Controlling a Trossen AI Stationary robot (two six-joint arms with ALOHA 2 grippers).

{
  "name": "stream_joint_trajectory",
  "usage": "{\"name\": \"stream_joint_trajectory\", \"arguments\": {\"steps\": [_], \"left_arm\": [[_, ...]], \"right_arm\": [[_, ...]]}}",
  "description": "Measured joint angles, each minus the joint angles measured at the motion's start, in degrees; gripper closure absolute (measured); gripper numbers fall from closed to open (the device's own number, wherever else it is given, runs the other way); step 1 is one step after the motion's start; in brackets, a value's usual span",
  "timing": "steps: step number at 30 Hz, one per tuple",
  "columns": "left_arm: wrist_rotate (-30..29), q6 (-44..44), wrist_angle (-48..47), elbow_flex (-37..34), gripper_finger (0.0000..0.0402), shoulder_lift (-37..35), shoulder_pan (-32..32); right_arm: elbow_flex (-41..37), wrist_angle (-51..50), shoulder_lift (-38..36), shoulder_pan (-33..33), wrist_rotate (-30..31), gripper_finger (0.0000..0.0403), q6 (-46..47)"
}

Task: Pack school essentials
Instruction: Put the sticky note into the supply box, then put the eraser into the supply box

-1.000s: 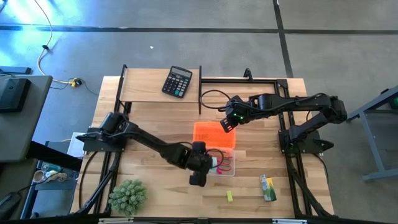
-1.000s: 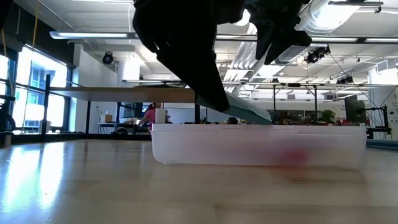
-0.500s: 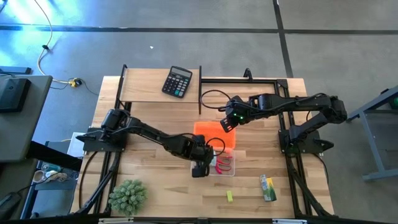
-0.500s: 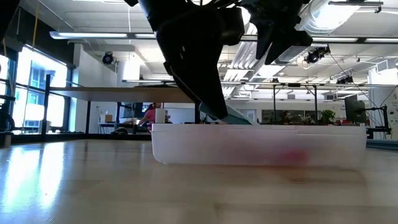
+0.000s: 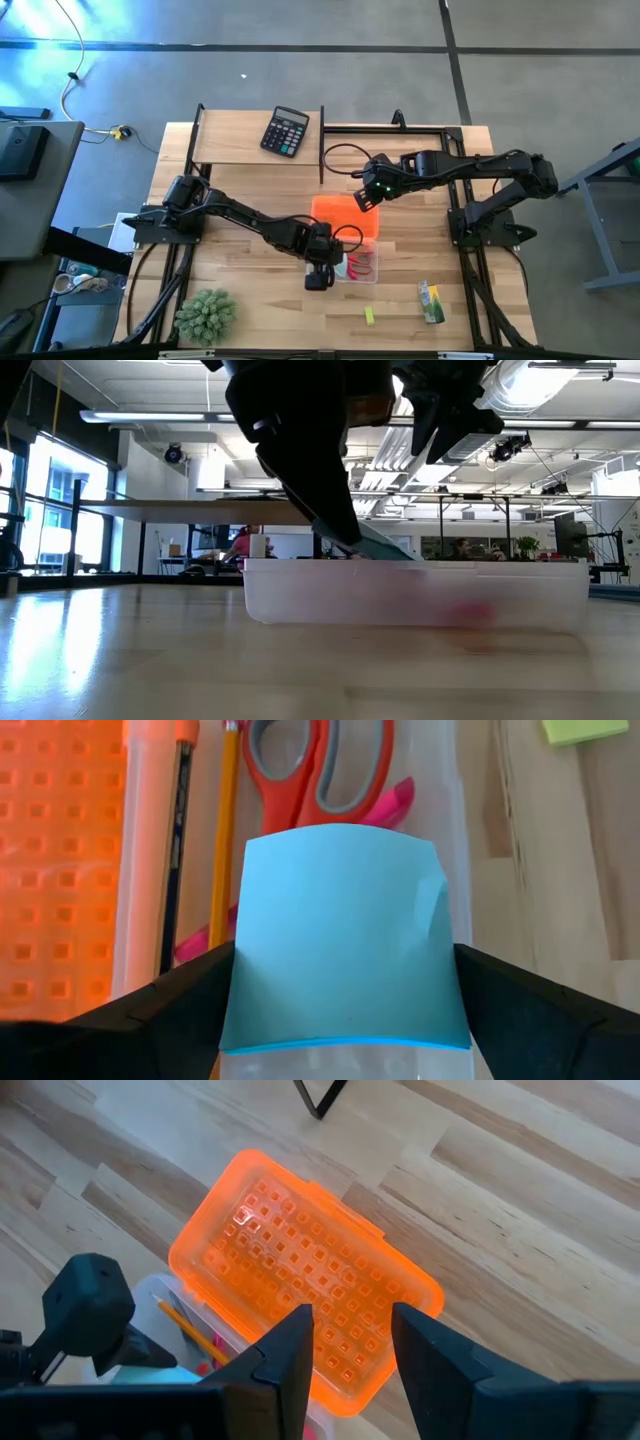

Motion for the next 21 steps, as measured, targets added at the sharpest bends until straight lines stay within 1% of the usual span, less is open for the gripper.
{"name": "stream_joint_trajectory", "arguments": {"steps": [9,12,21], "left_arm": [[0.1,-0.3,2.9,0.0,0.004,0.0,0.0],[1.2,-0.4,3.5,0.0,0.003,0.0,0.0],[2.0,0.1,3.0,0.0,0.0008,0.0,0.5]], "right_arm": [[0.0,-0.3,0.0,0.0,0.3,0.0274,1.4],[0.0,-0.9,0.0,0.0,0.3,0.0274,1.5],[0.0,-1.7,0.0,0.0,0.3,0.0274,1.5]]}}
